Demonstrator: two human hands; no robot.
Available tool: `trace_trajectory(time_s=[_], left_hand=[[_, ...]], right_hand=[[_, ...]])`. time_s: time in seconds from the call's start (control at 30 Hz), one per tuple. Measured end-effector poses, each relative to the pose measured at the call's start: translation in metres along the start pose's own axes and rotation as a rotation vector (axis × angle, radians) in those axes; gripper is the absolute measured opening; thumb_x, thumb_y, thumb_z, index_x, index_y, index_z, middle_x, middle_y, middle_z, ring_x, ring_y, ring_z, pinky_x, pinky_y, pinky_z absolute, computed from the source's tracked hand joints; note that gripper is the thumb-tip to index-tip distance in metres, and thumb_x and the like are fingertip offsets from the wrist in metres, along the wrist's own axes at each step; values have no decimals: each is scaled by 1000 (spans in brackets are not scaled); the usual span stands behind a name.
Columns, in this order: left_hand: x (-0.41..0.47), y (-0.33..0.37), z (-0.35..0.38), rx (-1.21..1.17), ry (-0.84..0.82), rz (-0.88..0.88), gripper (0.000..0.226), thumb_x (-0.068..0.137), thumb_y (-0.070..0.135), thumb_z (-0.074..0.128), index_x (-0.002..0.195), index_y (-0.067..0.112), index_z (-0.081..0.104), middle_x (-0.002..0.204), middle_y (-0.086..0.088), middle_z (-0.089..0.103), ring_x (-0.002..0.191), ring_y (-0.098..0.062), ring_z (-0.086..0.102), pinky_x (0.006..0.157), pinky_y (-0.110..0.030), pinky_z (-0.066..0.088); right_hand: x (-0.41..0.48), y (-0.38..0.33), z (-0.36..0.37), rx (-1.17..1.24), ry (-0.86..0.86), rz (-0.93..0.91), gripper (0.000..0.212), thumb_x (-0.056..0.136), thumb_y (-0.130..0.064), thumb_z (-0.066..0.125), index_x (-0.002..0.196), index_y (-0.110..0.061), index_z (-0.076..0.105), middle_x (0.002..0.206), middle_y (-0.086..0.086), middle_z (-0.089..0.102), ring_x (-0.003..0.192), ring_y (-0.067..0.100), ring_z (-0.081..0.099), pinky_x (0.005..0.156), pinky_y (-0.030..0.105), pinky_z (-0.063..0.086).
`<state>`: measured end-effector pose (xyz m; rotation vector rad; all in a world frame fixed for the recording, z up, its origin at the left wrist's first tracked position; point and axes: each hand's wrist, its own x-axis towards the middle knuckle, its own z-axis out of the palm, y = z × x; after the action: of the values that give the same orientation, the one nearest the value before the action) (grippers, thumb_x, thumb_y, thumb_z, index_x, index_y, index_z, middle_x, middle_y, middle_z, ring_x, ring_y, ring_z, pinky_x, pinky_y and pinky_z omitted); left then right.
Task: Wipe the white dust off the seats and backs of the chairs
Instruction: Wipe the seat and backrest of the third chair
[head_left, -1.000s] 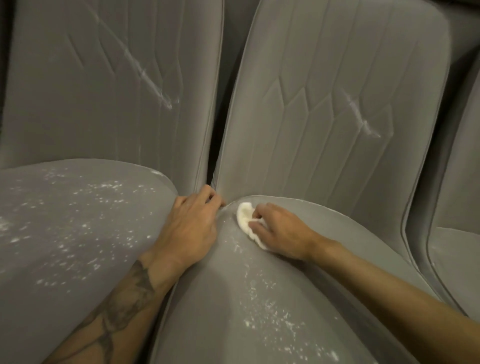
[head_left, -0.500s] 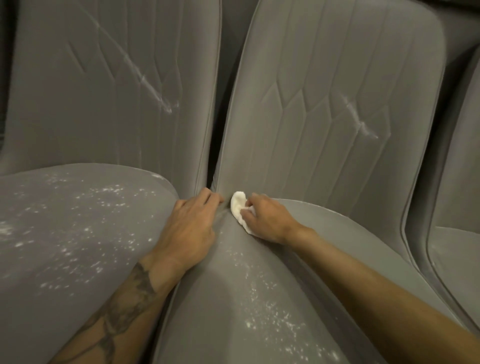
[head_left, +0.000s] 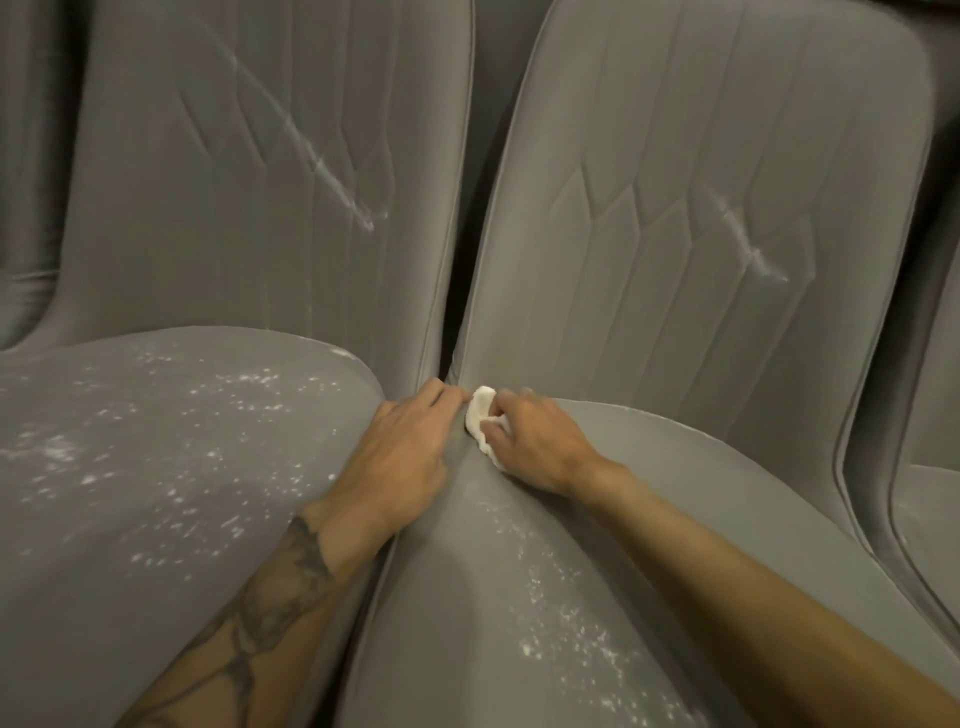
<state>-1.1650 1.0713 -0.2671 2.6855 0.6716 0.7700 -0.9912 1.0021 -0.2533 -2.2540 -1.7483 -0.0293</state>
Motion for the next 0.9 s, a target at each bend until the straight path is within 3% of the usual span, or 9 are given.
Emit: trace_trajectory(time_s=[0.17, 0.23, 0.3, 0.37, 0.47, 0.6, 0.7, 0.8, 0.9], left_hand=[[1, -1, 1, -12, -11, -20, 53, 98, 11, 61, 147, 22, 44, 133, 2, 51, 121, -20, 56, 98, -33, 36], [1, -2, 0, -21, -9, -10, 52, 98, 7, 58, 146, 21, 46, 132, 0, 52, 119, -21, 57, 97, -34, 37], [0, -1, -1, -30, -12, 0, 51, 95, 1, 57, 140, 23, 49, 127, 1, 53, 113, -21, 58, 97, -37, 39], [-2, -1, -2, -32, -25, -5, 54, 93, -1, 59, 140, 25, 48, 126, 3, 53, 112, -20, 58, 99, -38, 40], [-4, -2, -2, -40, -40, -5, 58, 94, 5, 60, 148, 21, 44, 134, 0, 51, 119, -23, 56, 104, -38, 38], [-4, -3, -3, -1, -53, 5, 48, 102, 19, 59, 147, 21, 45, 137, 0, 50, 121, -23, 56, 102, -34, 36], [-4, -1, -3, 50, -82, -23, 51, 96, 1, 56, 143, 21, 49, 137, 0, 49, 117, -25, 57, 101, -34, 37], [-8, -1, -5, 55, -116, -28, 50, 97, -2, 52, 141, 21, 49, 137, 0, 50, 114, -26, 56, 100, -35, 38], [-11, -2, -8, 15, -121, -9, 37, 102, 11, 49, 139, 17, 52, 135, -4, 54, 114, -30, 59, 99, -42, 42]], right_hand=[[-49, -9, -3, 147, -80, -260, 16, 93, -51, 43, 91, -36, 50, 89, -17, 52, 81, 3, 52, 66, 18, 39], [-37, -6, -6, 141, -102, -223, 18, 95, -45, 47, 95, -30, 56, 94, -13, 57, 82, 5, 54, 69, 21, 40], [-17, -7, -8, 87, -72, -104, 22, 99, -36, 50, 105, -17, 60, 107, 3, 62, 95, 21, 58, 81, 35, 46], [-6, -14, -5, 37, -27, -26, 24, 100, -33, 48, 111, -14, 58, 113, 10, 61, 101, 28, 57, 88, 40, 46], [-33, -27, -2, 126, 13, -150, 19, 98, -36, 49, 103, -20, 58, 105, 4, 61, 93, 21, 56, 81, 36, 45], [-81, -21, -14, 187, -91, -345, 16, 96, -47, 46, 96, -32, 52, 94, -10, 57, 83, 8, 51, 74, 24, 39], [-66, 14, -22, 87, -87, -147, 19, 100, -38, 51, 107, -22, 58, 109, 1, 60, 97, 18, 55, 83, 30, 39], [-51, 25, -21, -20, -20, 122, 26, 100, -34, 48, 113, -14, 60, 123, 12, 61, 112, 32, 56, 93, 37, 43], [-67, -4, -5, 23, 28, -19, 26, 99, -38, 44, 107, -18, 57, 116, 12, 61, 104, 34, 58, 90, 40, 45]])
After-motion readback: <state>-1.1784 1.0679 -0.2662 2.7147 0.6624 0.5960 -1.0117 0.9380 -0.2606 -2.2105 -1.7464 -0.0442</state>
